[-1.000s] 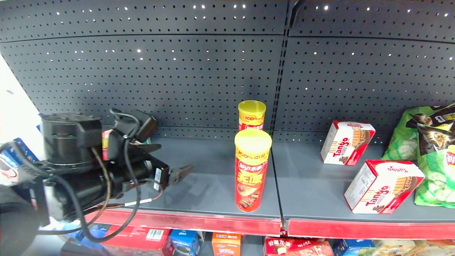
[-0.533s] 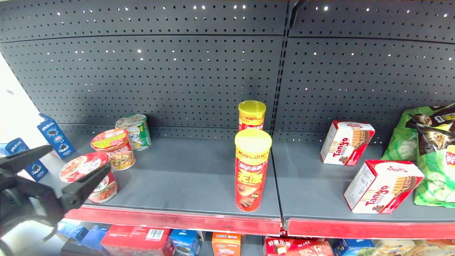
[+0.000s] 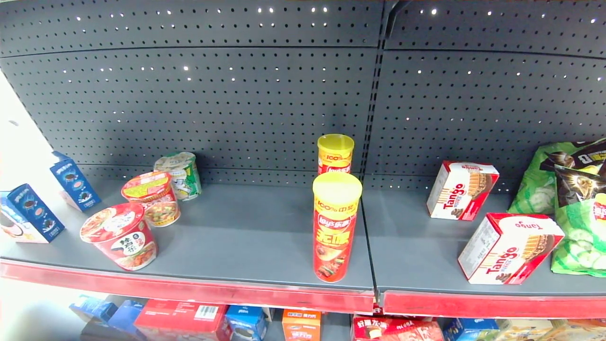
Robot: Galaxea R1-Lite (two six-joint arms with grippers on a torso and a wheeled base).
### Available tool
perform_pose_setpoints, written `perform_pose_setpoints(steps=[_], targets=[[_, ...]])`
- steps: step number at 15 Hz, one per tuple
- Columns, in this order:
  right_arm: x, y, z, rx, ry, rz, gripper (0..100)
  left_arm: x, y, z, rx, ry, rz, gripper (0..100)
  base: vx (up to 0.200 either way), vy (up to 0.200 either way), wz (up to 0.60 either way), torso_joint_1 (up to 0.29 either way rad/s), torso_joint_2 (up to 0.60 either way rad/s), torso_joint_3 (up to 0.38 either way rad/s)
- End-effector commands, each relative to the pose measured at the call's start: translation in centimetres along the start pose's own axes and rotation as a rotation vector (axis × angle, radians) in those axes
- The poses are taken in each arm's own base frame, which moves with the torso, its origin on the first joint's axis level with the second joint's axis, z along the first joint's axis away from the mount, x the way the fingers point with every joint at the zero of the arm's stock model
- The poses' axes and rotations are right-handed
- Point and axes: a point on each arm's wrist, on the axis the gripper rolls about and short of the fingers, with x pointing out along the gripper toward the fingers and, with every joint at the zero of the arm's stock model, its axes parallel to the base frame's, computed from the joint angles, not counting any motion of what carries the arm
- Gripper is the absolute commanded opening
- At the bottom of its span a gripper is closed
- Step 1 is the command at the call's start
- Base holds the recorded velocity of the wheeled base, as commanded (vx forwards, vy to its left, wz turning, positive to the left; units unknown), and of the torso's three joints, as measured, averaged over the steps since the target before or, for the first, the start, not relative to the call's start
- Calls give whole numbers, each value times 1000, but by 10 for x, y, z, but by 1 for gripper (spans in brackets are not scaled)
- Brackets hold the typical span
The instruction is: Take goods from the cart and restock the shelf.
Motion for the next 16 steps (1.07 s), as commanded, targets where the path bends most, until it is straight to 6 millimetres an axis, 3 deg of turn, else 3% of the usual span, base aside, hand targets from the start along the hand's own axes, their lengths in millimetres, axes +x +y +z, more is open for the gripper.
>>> perform_pose_setpoints(steps=[1, 4, 8, 13, 16], targets=[[1, 1, 1, -6, 4, 5, 100, -32, 21, -14, -27, -57, 84, 100, 0, 0, 0, 0, 0, 0], [4, 2, -1, -12, 7, 28, 100, -62, 36, -20, 125, -149, 218, 100, 0, 0, 0, 0, 0, 0], [6, 4, -4, 14, 18, 33, 100, -71, 35, -14, 122, -178, 314, 100, 0, 0, 0, 0, 0, 0], [7, 3, -4, 18, 13, 49, 100, -84, 41, 11, 218, -271, 400, 100, 0, 0, 0, 0, 0, 0], [14, 7, -1, 51, 32, 89, 100, -103, 32, 22, 228, -328, 605, 100, 0, 0, 0, 0, 0, 0]])
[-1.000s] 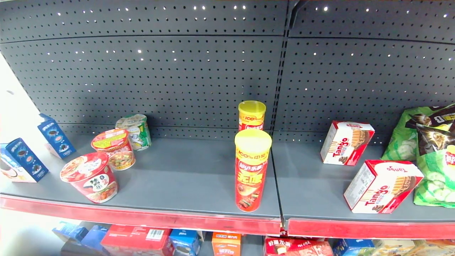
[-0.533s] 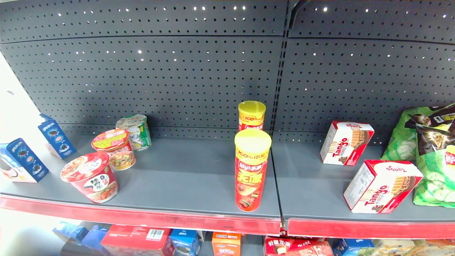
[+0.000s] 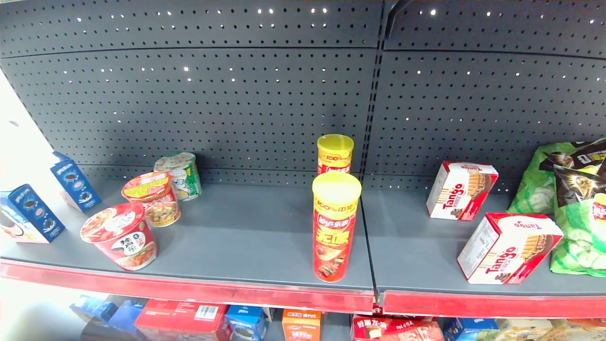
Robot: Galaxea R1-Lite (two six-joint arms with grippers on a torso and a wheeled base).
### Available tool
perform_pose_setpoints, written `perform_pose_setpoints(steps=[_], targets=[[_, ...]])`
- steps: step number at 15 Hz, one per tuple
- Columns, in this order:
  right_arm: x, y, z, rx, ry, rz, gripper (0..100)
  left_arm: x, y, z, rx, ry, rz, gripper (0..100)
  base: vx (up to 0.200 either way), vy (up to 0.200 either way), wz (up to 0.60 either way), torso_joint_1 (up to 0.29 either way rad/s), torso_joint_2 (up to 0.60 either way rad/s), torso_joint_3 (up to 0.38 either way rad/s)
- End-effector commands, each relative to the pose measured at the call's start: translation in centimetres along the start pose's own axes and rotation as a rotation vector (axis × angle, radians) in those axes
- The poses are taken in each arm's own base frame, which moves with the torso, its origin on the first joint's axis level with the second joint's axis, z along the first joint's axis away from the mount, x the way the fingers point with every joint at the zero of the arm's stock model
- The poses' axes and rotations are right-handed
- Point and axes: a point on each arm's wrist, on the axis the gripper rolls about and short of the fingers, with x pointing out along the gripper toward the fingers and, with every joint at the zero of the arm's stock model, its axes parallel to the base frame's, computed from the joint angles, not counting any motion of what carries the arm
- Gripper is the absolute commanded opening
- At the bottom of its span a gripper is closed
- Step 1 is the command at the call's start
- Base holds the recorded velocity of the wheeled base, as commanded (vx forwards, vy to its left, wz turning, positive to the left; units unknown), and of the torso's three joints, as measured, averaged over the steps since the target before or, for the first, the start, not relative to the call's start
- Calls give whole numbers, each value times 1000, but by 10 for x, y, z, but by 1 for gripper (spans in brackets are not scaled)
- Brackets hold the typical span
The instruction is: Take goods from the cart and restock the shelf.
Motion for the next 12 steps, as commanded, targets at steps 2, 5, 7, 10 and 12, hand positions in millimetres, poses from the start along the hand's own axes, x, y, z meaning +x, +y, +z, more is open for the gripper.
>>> perform_pose_setpoints(steps=[2, 5, 7, 10, 12], targets=[[7, 6, 4, 7, 29, 19, 100, -12, -2, -1, -33, -14, 99, 100, 0, 0, 0, 0, 0, 0], [11, 8, 7, 32, 25, 45, 100, -18, -45, -88, -128, 138, -16, 100, 0, 0, 0, 0, 0, 0], [9, 5, 7, 46, 13, 30, 100, -25, -60, -116, -165, 289, -230, 100, 0, 0, 0, 0, 0, 0], [3, 1, 4, 68, -3, 4, 100, -33, -71, -125, -280, 365, -631, 100, 0, 0, 0, 0, 0, 0], [3, 3, 2, 63, 4, -11, 100, -36, -73, -128, -300, 393, -749, 100, 0, 0, 0, 0, 0, 0]])
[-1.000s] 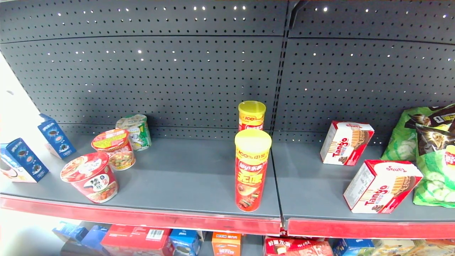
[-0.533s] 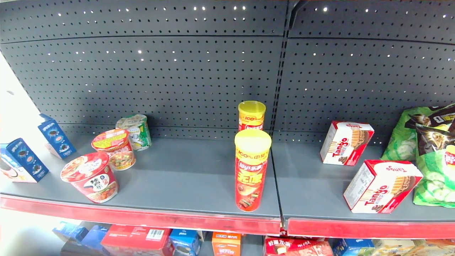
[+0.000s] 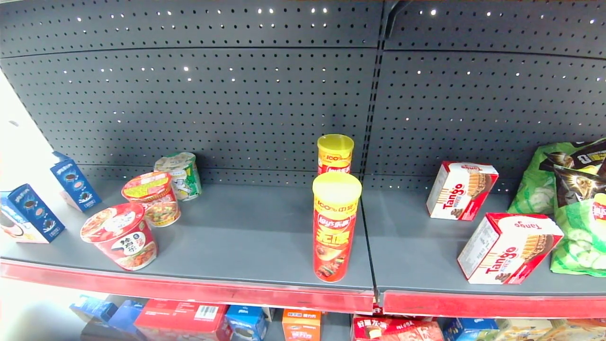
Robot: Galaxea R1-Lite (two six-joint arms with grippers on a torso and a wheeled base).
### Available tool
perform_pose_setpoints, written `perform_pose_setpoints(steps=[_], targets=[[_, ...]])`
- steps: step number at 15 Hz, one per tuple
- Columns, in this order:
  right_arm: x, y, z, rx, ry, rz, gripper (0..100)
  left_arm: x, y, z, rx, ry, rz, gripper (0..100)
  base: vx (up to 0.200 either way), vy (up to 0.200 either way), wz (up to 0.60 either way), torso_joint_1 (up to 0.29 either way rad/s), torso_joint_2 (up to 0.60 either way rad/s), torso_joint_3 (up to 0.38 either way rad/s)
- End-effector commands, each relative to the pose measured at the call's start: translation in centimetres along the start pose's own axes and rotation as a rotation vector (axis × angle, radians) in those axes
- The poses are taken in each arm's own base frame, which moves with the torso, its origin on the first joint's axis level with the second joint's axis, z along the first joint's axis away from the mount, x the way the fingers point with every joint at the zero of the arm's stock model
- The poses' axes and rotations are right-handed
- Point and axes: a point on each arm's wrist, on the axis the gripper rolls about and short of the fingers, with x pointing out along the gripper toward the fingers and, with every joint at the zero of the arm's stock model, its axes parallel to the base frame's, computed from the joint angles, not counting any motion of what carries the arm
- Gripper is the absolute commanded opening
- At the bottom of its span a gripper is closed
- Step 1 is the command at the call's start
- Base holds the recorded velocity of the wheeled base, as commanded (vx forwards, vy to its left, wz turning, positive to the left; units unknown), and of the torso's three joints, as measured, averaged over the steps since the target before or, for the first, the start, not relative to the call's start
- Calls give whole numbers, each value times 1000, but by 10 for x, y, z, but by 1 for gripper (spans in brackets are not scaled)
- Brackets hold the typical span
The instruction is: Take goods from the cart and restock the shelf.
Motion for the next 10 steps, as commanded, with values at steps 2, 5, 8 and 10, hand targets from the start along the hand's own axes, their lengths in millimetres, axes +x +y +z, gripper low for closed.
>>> perform_pose_setpoints(steps=[2, 5, 8, 10], targets=[[-1, 0, -3, 2, -2, -12, 100, 0, 0, -1, -6, 6, -4, 100, 0, 0, 0, 0, 0, 0], [-6, -3, -4, 18, -18, -28, 100, 0, 2, -1, -39, 5, 87, 100, 0, 0, 0, 0, 0, 0], [-8, -6, -4, 27, -29, -31, 100, 0, 2, -1, -62, 4, 89, 100, 0, 0, 0, 0, 0, 0], [-8, -5, -4, 25, -27, -29, 100, 0, 2, -1, -62, -2, 89, 100, 0, 0, 0, 0, 0, 0]])
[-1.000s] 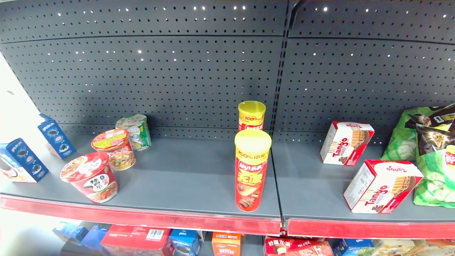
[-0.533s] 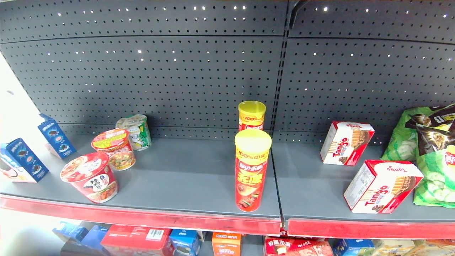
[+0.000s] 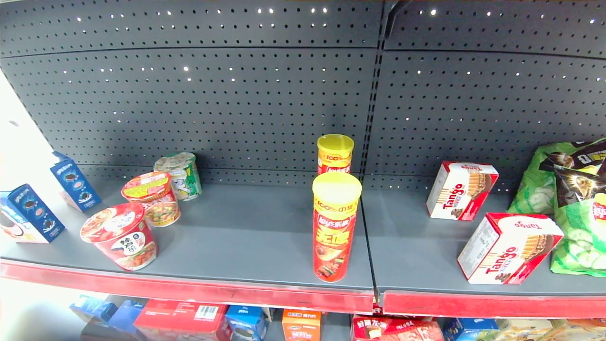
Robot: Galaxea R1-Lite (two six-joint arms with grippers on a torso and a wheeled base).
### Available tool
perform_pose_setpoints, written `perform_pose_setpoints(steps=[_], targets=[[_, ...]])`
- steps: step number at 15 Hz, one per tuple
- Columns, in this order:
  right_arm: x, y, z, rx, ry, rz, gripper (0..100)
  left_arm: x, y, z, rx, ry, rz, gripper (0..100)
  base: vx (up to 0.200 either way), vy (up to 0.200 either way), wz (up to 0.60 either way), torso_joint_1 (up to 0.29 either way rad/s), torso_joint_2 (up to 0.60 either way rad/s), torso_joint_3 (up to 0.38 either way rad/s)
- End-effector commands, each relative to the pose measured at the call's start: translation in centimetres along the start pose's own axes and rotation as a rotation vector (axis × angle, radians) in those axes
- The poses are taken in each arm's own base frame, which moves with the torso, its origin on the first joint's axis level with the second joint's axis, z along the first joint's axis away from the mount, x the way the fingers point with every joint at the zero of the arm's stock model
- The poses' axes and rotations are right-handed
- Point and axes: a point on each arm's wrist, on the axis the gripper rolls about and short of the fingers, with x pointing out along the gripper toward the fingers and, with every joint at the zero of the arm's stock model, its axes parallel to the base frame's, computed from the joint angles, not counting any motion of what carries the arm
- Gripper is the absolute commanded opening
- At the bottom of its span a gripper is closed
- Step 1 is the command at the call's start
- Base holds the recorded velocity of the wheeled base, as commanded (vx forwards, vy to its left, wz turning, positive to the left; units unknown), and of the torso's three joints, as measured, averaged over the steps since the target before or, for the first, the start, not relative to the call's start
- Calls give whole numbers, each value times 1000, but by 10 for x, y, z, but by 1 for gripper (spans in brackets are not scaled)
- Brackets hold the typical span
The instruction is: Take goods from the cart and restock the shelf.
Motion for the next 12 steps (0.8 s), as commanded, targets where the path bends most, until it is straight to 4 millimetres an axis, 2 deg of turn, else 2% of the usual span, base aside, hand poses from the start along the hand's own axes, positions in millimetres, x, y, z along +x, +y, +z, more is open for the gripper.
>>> perform_pose_setpoints(steps=[1, 5, 7, 10, 12], targets=[[-1, -1, 0, 3, -3, 4, 100, 0, 0, 0, 0, 1, 1, 100, 0, 0, 0, 0, 0, 0], [1, 0, 1, 1, -3, 16, 100, 0, 0, 0, 0, 4, 1, 100, 0, 0, 0, 0, 0, 0], [-4, -1, -7, 3, -2, -14, 100, 0, 0, 0, 0, 2, 1, 100, 0, 0, 0, 0, 0, 0], [-9, 13, -1, 2, 24, -188, 100, 0, 0, 0, 0, 2, 1, 100, 0, 0, 0, 0, 0, 0], [-12, 13, -5, 11, 21, -214, 100, 0, 0, 0, 0, 4, 1, 100, 0, 0, 0, 0, 0, 0]])
